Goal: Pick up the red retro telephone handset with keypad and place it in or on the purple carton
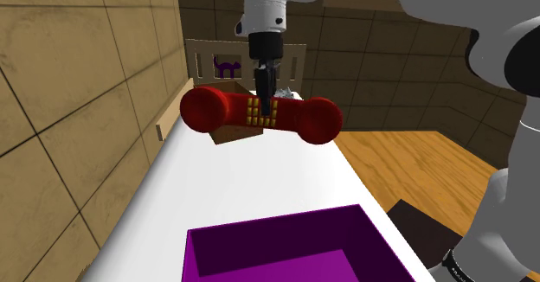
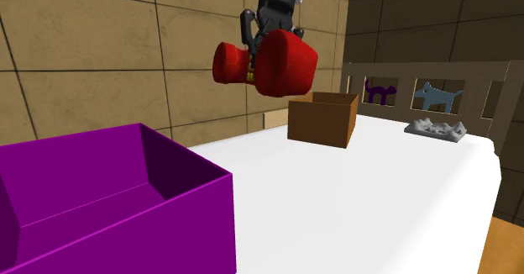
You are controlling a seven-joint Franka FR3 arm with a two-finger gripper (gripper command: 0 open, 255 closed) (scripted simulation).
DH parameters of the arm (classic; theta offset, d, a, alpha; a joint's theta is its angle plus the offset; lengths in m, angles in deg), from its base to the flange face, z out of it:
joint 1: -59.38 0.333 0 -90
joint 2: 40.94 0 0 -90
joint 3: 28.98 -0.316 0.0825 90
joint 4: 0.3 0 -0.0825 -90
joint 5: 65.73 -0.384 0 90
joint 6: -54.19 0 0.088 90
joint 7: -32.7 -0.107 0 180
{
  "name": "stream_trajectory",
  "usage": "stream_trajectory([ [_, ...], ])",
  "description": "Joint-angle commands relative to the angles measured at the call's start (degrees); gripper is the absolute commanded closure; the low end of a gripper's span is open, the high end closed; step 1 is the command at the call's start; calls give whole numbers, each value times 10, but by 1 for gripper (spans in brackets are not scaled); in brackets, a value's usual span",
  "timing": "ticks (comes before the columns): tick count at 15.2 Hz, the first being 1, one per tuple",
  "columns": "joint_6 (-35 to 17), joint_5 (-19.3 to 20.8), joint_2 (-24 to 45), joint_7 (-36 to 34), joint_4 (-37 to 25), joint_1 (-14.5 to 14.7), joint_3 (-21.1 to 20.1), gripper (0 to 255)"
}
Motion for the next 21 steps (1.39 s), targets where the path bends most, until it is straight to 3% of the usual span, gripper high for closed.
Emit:
stream_trajectory([
  [1, -7, -6, -22, -13, 25, 7, -6, 255],
  [10, -57, -46, -140, -94, 172, 50, -47, 255],
  [21, -95, -93, -220, -214, 255, 110, -116, 255],
])
